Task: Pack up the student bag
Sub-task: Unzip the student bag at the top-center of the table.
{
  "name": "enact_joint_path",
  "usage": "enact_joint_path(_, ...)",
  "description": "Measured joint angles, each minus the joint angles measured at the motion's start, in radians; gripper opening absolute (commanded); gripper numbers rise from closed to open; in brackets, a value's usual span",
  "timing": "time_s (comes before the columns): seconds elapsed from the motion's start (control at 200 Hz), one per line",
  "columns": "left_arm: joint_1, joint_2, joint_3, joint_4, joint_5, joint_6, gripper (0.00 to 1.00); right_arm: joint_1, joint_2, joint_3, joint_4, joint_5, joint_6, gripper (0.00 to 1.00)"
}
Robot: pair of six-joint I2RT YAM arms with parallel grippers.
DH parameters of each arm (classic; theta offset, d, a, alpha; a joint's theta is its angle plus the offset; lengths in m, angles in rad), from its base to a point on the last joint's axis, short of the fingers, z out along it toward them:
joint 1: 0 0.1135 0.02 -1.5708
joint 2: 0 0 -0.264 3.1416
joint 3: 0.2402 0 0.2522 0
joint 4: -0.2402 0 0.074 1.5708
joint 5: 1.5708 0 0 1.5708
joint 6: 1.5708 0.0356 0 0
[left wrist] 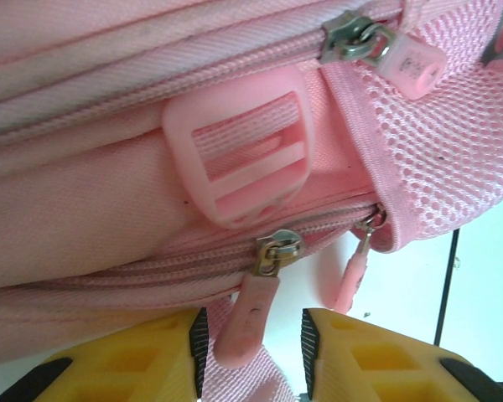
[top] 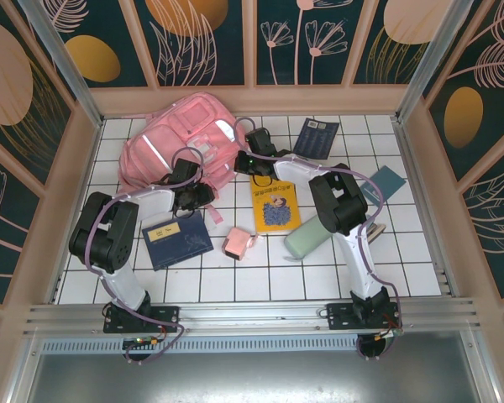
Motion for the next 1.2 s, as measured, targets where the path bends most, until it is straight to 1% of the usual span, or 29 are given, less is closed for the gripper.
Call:
enact_joint_path(0.22,0.005,0.020,0.000,0.025,0.016,0.000,0.32,0.000,0.000,0.000,0.000,0.000,0.000,0.00)
enact_joint_path(0.395,0.013,0.023,-0.004,0.038,0.029,0.001,0.34,0.000,0.000,0.000,0.000,0.000,0.000,0.00)
enact_joint_path(0.47,0.016,0.027,-0.008,0.050,0.034,0.003,0.30,0.000,0.000,0.000,0.000,0.000,0.000,0.00)
enact_joint_path(0.515,0.020,0.029,-0.010,0.056,0.038,0.000,0.22,0.000,0.000,0.000,0.000,0.000,0.001,0.00)
enact_joint_path(0.55,0.023,0.030,-0.012,0.060,0.040,-0.002,0.18,0.000,0.000,0.000,0.000,0.000,0.000,0.00)
enact_joint_path(0.725,0.029,0.031,-0.021,0.075,0.051,0.003,0.13,0.000,0.000,0.000,0.000,0.000,0.003,0.00)
enact_joint_path(0.8,0.029,0.031,-0.022,0.078,0.052,0.003,0.13,0.000,0.000,0.000,0.000,0.000,0.003,0.00)
enact_joint_path(0.866,0.029,0.031,-0.022,0.078,0.053,0.004,0.08,0.000,0.000,0.000,0.000,0.000,0.003,0.00)
enact_joint_path(0.911,0.029,0.031,-0.022,0.078,0.054,0.005,0.08,0.000,0.000,0.000,0.000,0.000,0.003,0.00)
enact_joint_path(0.966,0.029,0.031,-0.022,0.079,0.054,0.005,0.15,0.000,0.000,0.000,0.000,0.000,0.003,0.00)
enact_joint_path(1.066,0.029,0.031,-0.022,0.079,0.054,0.006,0.15,0.000,0.000,0.000,0.000,0.000,0.003,0.00)
enact_joint_path(1.121,0.029,0.031,-0.022,0.079,0.054,0.009,0.21,0.000,0.000,0.000,0.000,0.000,0.003,0.00)
enact_joint_path(1.171,0.029,0.033,-0.021,0.078,0.054,0.008,0.20,0.000,0.000,0.000,0.000,0.000,0.003,0.00)
enact_joint_path(1.201,0.029,0.036,-0.019,0.078,0.054,0.010,0.16,0.000,0.000,0.000,0.000,0.000,0.003,0.00)
